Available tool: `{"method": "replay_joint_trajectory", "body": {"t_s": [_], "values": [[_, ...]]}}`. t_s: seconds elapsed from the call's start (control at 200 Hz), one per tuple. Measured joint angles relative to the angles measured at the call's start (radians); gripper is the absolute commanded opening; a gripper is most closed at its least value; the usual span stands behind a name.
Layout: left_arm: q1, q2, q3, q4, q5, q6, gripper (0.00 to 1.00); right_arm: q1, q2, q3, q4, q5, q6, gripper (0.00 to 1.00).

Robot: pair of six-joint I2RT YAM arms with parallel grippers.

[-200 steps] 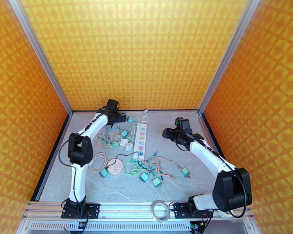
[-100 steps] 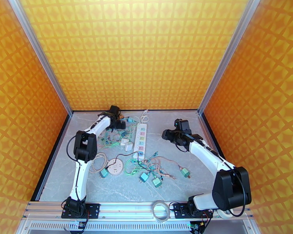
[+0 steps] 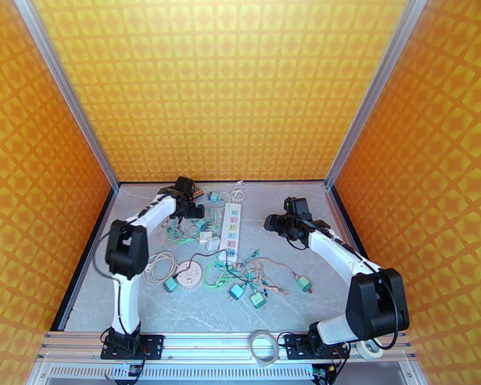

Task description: Pull the plug off the socket

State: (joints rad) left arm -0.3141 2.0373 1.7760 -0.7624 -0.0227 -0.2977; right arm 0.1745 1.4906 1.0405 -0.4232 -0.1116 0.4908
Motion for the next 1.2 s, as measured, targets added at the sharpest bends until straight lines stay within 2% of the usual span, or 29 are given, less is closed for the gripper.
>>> {"method": "replay_joint_trajectory", "body": {"t_s": [0.13, 0.225, 0.315, 0.555, 0.775, 1.045, 1.2], "values": [[0.006, -0.167, -0.082, 0.041, 0.0, -0.021, 0.99, 0.0, -0.005, 0.0, -0.003, 0.031, -0.016, 0.76], [0.021, -0.306, -0.203, 0.08, -0.001, -0.042, 0.99, 0.0, -0.025, 0.0, -0.008, 0.078, -0.036, 0.82], [0.054, -0.418, -0.322, 0.097, -0.001, -0.056, 0.99, 0.0, -0.051, 0.0, -0.008, 0.124, -0.056, 0.83], [0.097, -0.532, -0.489, 0.106, 0.0, -0.057, 0.99, 0.0, -0.071, -0.009, -0.007, 0.166, -0.066, 0.83], [0.097, -0.494, -0.5, 0.146, 0.013, -0.052, 0.99, 0.0, -0.071, -0.031, -0.007, 0.164, -0.057, 0.83], [0.092, -0.219, -0.393, 0.143, 0.035, -0.002, 0.99, 0.0, -0.111, -0.05, -0.008, 0.165, -0.055, 0.83], [0.075, -0.165, -0.393, 0.121, 0.046, 0.027, 0.99, 0.0, -0.126, -0.07, -0.007, 0.165, -0.055, 0.84]]}}
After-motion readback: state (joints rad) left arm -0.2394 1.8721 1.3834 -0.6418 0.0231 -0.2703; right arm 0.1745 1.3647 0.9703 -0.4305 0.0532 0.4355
